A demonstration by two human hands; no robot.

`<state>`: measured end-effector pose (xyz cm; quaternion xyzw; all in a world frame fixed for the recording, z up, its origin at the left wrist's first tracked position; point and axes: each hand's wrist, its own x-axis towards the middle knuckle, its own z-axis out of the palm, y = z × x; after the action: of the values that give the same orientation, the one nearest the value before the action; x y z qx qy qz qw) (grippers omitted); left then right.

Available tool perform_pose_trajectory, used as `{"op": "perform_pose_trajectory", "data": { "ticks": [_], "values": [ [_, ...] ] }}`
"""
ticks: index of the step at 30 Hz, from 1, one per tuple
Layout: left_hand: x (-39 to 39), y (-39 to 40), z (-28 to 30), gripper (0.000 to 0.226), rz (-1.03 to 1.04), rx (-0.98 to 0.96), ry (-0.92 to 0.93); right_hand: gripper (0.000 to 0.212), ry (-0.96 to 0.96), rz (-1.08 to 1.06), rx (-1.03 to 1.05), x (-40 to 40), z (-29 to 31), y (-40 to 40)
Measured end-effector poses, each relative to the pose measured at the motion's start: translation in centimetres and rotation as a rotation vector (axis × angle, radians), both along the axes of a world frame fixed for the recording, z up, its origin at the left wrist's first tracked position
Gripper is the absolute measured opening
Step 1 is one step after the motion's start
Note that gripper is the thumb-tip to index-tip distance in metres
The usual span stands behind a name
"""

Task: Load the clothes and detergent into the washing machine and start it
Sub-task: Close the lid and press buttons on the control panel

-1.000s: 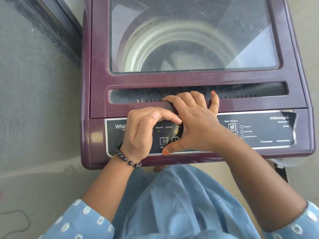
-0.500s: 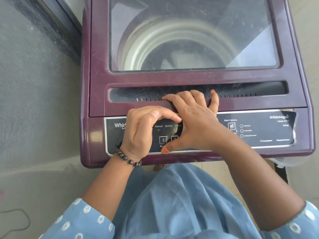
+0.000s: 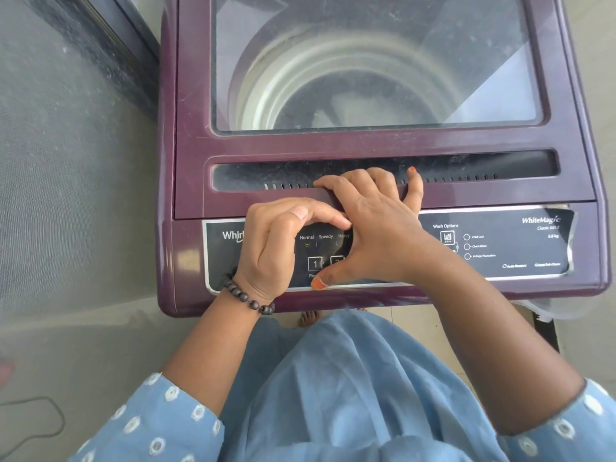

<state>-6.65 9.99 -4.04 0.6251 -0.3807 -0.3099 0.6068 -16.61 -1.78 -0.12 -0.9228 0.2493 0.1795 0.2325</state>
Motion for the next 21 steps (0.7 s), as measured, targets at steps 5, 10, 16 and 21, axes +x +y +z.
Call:
{"op": "perform_pose_trajectory", "data": {
  "ticks": [5, 10, 16, 21],
  "values": [
    [0.0, 0.0, 0.2, 0.049, -0.025, 0.017, 0.012, 0.121, 0.013, 0.002, 0.01, 0.0, 0.0, 0.1],
    [0.3, 0.3, 0.6, 0.049, -0.081, 0.052, 0.101, 0.121, 0.01, 0.024, 0.03, -0.1, 0.2, -0.1],
    [-0.6, -1.6, 0.5, 0.053, -0.273, 0.065, 0.004, 0.133, 0.069, 0.077, 0.039, -2.2, 1.4, -2.3],
    [-0.1, -3.3, 0.7, 0.048, -0.403, 0.149, 0.108, 0.137, 0.125, 0.061, 0.003, -4.2, 1.2, -3.0]
  ]
}}
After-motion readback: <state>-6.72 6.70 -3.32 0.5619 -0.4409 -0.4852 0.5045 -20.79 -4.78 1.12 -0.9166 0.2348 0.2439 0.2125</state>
